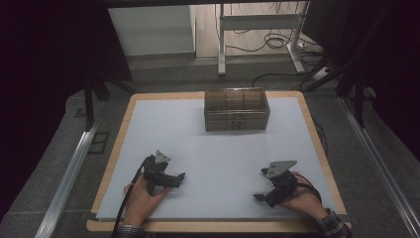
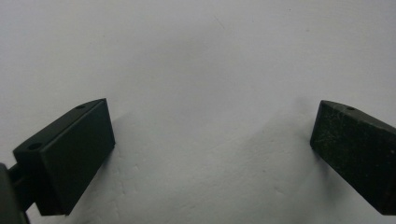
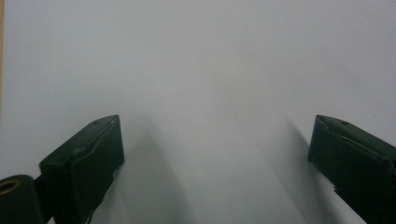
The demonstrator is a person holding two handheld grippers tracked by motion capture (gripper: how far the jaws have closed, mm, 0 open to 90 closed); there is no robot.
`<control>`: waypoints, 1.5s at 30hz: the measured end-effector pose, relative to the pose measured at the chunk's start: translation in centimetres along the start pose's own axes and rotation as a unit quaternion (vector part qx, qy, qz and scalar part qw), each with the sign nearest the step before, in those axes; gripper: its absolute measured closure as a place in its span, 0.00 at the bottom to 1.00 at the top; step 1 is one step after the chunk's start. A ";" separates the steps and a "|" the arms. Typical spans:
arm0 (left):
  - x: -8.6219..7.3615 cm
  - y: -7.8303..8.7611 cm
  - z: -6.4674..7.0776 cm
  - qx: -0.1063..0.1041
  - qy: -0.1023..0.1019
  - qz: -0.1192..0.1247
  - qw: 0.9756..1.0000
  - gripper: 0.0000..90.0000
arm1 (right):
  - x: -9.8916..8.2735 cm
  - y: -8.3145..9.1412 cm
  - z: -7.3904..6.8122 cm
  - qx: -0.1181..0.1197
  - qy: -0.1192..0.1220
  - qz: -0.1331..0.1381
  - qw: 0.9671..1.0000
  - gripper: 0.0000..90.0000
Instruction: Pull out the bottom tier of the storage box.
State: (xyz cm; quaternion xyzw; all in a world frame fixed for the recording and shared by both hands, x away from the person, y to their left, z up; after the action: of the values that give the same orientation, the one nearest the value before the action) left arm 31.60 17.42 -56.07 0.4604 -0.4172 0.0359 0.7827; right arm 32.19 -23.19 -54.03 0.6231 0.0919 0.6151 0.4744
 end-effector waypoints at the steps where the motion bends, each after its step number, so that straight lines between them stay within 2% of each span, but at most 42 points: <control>1: 0.0 0.0 0.0 0.000 0.000 0.000 1.000 0.00 | 0.0 0.0 0.0 0.000 0.001 -0.001 1.000 0.06; 7: 0.0 0.0 0.0 0.000 0.000 0.000 1.000 0.00 | 0.6 0.5 -0.4 -0.002 0.012 -0.002 1.000 0.10; 15: 0.0 0.0 0.0 0.000 0.000 0.000 1.000 0.00 | 1.0 0.9 0.0 -0.006 0.012 0.002 1.000 0.11; 24: 0.0 0.0 0.0 0.000 0.000 0.000 1.000 0.00 | 1.9 0.9 0.2 -0.031 0.037 -0.015 0.999 0.16; 32: 0.0 0.0 0.0 0.000 0.000 0.000 1.000 0.00 | 2.5 0.7 0.8 -0.052 0.042 -0.022 0.998 0.20; 37: 0.0 0.0 0.0 0.000 0.000 0.000 1.000 0.00 | 2.6 0.4 1.2 -0.053 0.036 -0.025 0.998 0.21; 45: 0.0 0.0 0.0 0.000 0.001 0.000 1.000 0.00 | 3.1 0.1 1.8 -0.078 0.039 -0.025 0.996 0.24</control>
State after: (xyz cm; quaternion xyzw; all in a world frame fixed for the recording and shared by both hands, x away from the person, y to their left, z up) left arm 31.61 17.42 -56.07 0.4601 -0.4168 0.0362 0.7831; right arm 34.34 -21.97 -51.51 0.5573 0.0776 0.6322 0.5326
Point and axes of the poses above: each handheld gripper's, and its own axes: y roughly backward along the jaws, x roughly out of its top, z roughly to its right, the point moved 1 cm from there along -y, roughly forward along the jaws, and after that the axes turned 14 degrees about -x, right-handed, at the moved point
